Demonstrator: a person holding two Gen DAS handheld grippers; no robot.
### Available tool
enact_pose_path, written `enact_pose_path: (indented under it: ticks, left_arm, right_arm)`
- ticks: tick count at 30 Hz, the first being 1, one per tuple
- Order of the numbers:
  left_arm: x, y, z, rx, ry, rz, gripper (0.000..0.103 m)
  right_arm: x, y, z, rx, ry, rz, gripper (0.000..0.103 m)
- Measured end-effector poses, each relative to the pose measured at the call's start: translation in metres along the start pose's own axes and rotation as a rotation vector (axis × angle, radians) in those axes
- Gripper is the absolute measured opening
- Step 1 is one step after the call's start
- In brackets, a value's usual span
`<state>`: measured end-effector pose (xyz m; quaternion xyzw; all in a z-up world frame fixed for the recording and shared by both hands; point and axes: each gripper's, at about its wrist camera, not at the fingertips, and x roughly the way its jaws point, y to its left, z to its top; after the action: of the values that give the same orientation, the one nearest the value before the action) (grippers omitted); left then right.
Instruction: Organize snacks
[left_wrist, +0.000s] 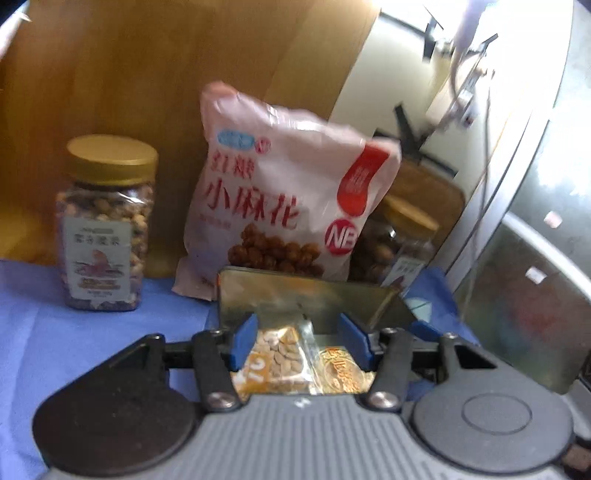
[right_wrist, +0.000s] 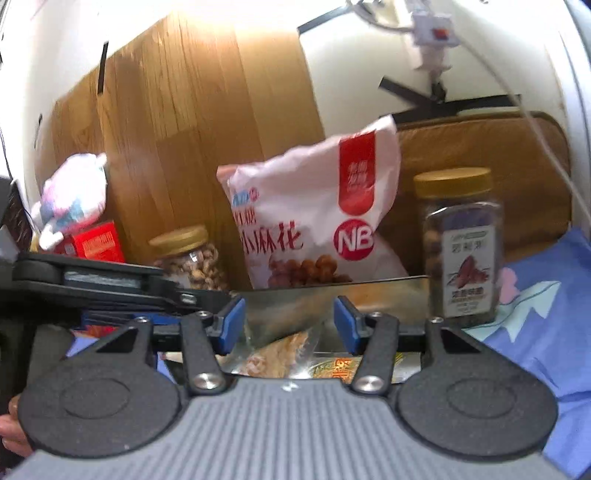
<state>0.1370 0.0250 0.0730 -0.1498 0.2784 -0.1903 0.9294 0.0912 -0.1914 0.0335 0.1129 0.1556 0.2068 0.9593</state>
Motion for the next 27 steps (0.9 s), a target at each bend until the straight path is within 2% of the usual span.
enact_pose_path:
  ticks: [3,5,6,9,12,14,17,19,23,27]
  left_arm:
    - [-0.024,0.014,-0.015,-0.017,-0.001,-0.002,0.053]
    - [-0.025,0.025,-0.028,-0.040,0.041,0.018,0.053]
    - [-0.022,0.029,-0.034,-0.051,0.065,0.031,0.053]
    - [-0.008,0.039,-0.046,-0.091,0.139,0.055,0.053]
    - [0.005,0.037,-0.053,-0.061,0.174,0.100,0.053]
    - [0.010,0.036,-0.057,-0.055,0.187,0.107,0.053]
    - [0.012,0.031,-0.060,-0.034,0.192,0.110,0.052]
    - [0.014,0.029,-0.062,-0.050,0.223,0.087,0.052]
    - [0.007,0.019,-0.072,-0.008,0.222,0.104,0.052]
    - [-0.001,0.010,-0.080,-0.008,0.244,0.103,0.052]
  right_arm:
    - [-0.022,-0.002,-0.003,0.079,0.030,0.094,0.055]
    - [-0.026,0.003,-0.013,0.090,0.098,0.168,0.055]
    - [-0.024,0.007,-0.017,0.076,0.131,0.175,0.055]
    - [-0.008,0.022,-0.027,0.004,0.220,0.154,0.055]
    - [0.010,0.035,-0.034,-0.080,0.289,0.105,0.055]
    - [0.019,0.035,-0.040,-0.092,0.329,0.068,0.055]
    - [0.020,0.030,-0.043,-0.071,0.351,0.095,0.055]
    - [0.019,0.033,-0.042,-0.095,0.373,0.110,0.055]
    - [0.015,0.042,-0.047,-0.154,0.413,0.144,0.056]
    - [0.013,0.054,-0.055,-0.218,0.453,0.152,0.056]
